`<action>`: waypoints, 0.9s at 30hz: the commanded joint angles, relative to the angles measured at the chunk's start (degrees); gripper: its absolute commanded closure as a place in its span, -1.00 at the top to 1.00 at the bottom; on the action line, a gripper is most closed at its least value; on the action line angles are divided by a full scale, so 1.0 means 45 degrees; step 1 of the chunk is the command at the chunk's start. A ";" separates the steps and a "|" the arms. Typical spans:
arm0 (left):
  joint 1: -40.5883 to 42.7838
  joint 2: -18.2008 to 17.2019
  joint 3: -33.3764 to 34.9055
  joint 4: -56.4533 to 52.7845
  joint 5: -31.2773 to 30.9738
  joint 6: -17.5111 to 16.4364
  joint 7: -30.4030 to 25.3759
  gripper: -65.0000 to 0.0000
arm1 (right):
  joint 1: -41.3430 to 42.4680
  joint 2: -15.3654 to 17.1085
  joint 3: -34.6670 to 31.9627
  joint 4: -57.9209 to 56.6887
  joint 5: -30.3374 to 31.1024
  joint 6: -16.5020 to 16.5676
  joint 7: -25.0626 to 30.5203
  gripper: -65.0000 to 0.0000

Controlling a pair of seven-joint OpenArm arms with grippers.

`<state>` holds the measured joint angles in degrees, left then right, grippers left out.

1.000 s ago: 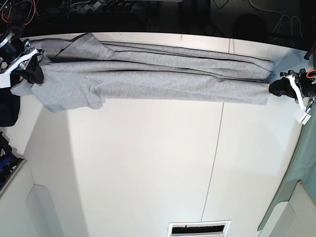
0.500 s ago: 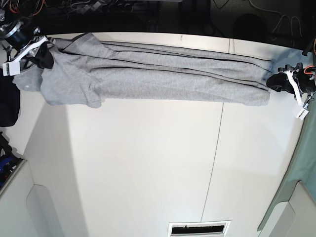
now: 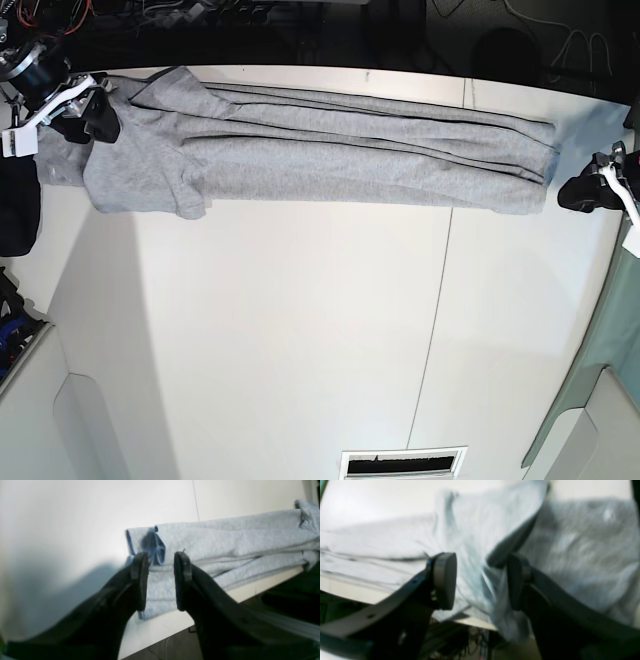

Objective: Layout the t-shirt on the table in an organized manner, then fold the t-shirt properly
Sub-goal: 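Release the fold and move both grippers to the folded strip's ends, then grasp both ends of the folded strip with both grippers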

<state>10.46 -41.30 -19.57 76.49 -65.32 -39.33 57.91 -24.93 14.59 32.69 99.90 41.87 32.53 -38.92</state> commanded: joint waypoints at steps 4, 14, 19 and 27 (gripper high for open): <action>-0.0136 -0.0345 -0.0418 0.0170 -0.0690 -0.0149 -0.0209 -0.36 | -0.0005 0.0155 0.0568 0.1763 0.0597 0.0063 -0.0272 -0.03; -0.0136 0.0155 -0.0403 0.0170 0.0427 -0.0149 -0.1962 0.10 | 0.1282 0.0102 -0.0413 0.1350 -0.1355 0.0049 0.0889 -1.00; -0.0141 0.1010 -0.0393 0.0170 0.1982 0.0291 -0.2463 0.10 | 0.1860 0.0102 -0.1501 -0.1481 -0.1515 0.0053 0.1229 -1.00; -0.0170 0.2006 -0.0393 0.0170 0.3536 0.0928 -0.3376 0.10 | 0.1977 0.0097 -0.2356 -0.4886 -0.2064 0.0053 0.2463 -1.00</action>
<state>10.44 -31.05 -20.82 76.49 -48.47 -34.96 43.83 -16.19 14.44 22.09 77.60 33.08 32.77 -27.49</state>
